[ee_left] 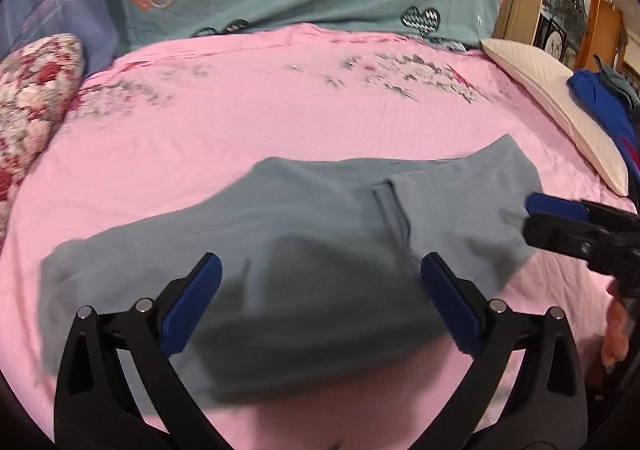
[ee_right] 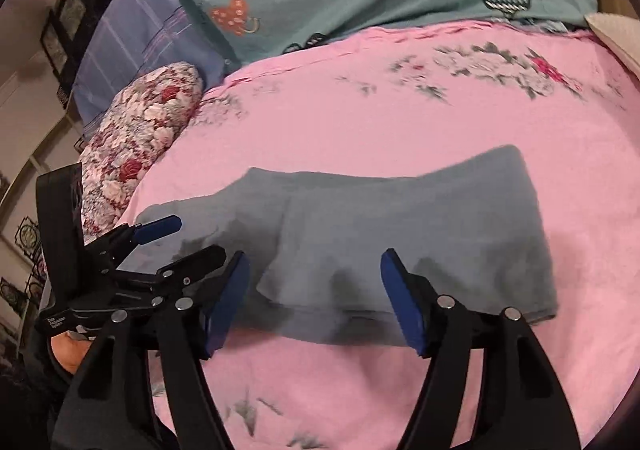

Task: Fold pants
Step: 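Grasp the waistband with the right gripper and lift it up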

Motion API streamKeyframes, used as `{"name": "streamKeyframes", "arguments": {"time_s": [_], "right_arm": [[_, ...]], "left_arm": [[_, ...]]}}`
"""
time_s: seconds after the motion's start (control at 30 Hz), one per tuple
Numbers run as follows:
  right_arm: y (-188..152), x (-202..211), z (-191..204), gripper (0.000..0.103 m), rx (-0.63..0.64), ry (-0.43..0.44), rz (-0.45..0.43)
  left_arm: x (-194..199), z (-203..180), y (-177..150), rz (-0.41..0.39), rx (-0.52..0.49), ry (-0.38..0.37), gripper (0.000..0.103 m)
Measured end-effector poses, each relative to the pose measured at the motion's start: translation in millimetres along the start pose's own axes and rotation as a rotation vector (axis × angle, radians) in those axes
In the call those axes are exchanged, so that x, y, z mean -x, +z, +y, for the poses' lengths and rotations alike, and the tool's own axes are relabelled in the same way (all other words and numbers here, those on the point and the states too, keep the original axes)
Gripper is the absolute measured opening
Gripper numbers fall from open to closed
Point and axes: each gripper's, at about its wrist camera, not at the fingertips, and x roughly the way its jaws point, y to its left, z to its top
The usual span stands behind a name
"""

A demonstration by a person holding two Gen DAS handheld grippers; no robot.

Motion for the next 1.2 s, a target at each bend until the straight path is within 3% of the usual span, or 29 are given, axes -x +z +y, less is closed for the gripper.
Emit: {"name": "streamKeyframes", "arguments": {"time_s": [0.1, 0.23, 0.37, 0.57, 0.63, 0.73, 0.97, 1.1, 1.17, 1.2], "right_arm": [[3, -15, 37, 0.073, 0.093, 0.050, 0.016], [5, -47, 72, 0.073, 0.157, 0.091, 0.084], [9, -72, 98, 0.073, 0.209, 0.088, 0.153], [65, -87, 162, 0.073, 0.360, 0.191, 0.186], [83, -102, 182, 0.073, 0.424, 0.204, 0.214], [103, -149, 212, 0.074, 0.492, 0.224, 0.343], [71, -225, 277, 0.073, 0.766, 0.239, 0.483], [49, -257, 291, 0.073, 0.832, 0.251, 0.563], [41, -273, 287, 0.052, 0.806, 0.265, 0.649], [43, -274, 284, 0.042, 0.794, 0.271, 0.650]], "left_arm": [[24, 44, -26, 0.006, 0.107, 0.038, 0.101], [18, 104, -61, 0.096, 0.300, 0.024, 0.101], [22, 113, -68, 0.060, 0.297, -0.010, 0.101], [67, 157, -69, -0.064, 0.470, -0.069, 0.101], [73, 165, -71, -0.059, 0.480, -0.063, 0.101], [67, 171, -79, -0.026, 0.513, -0.095, 0.101], [53, 192, -90, 0.003, 0.600, -0.135, 0.101], [47, 191, -89, -0.017, 0.621, -0.151, 0.101], [44, 189, -87, -0.014, 0.624, -0.151, 0.101], [42, 189, -87, -0.013, 0.628, -0.154, 0.101]]}}
